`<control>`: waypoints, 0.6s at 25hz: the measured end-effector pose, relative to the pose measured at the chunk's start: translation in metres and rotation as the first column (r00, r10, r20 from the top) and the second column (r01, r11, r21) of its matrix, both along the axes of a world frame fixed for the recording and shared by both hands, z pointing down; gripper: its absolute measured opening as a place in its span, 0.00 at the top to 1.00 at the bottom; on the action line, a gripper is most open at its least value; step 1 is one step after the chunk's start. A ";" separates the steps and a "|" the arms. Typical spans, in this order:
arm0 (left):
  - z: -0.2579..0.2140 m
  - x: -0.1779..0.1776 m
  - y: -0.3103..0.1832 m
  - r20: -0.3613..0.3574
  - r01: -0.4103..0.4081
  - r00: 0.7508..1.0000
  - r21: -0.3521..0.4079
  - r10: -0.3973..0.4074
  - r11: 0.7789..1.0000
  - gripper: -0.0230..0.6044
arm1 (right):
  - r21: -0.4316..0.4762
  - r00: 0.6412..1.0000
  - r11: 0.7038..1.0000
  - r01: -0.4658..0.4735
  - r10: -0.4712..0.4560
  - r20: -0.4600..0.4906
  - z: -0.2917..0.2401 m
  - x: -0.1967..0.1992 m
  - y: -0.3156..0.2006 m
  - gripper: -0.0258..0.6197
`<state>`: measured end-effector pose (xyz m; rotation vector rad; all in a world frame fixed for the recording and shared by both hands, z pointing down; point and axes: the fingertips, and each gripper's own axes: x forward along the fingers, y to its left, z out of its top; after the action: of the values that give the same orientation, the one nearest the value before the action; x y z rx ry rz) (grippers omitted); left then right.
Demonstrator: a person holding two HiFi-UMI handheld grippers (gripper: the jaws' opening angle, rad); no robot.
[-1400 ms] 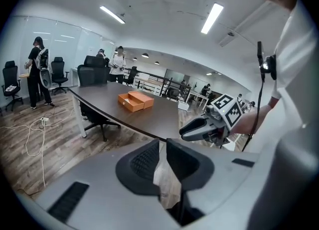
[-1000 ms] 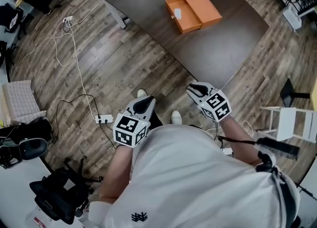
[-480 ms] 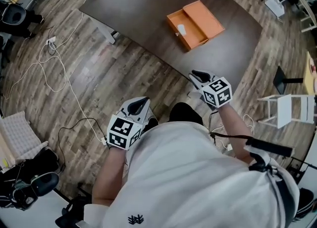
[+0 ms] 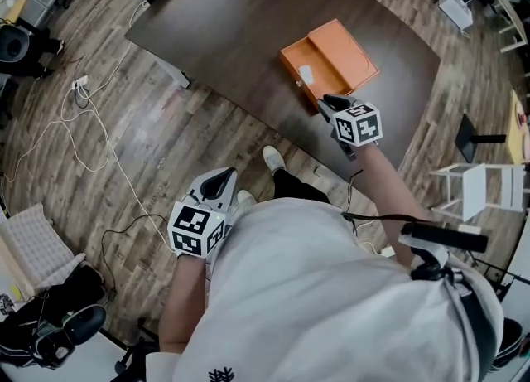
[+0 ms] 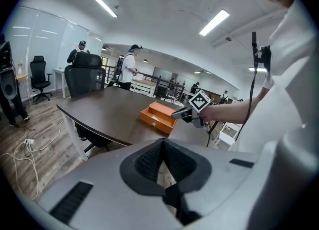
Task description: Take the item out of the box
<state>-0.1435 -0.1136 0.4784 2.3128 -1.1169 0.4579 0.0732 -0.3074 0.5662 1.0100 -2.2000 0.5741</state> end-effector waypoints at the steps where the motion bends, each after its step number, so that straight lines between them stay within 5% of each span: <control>1: -0.002 -0.002 -0.010 0.003 0.014 1.000 0.000 -0.014 1.000 0.95 | -0.013 1.000 1.000 0.001 -0.001 -0.007 0.006 0.000 -0.013 0.85; 15: 0.011 -0.007 -0.097 0.041 0.123 0.992 -0.061 -0.121 0.991 0.95 | -0.194 0.999 0.981 -0.025 0.031 0.030 0.074 -0.005 -0.113 0.77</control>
<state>-0.1507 -0.2108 0.4893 2.1753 -1.2362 0.4844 0.0686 -0.4202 0.6399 0.9360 -2.1132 0.8064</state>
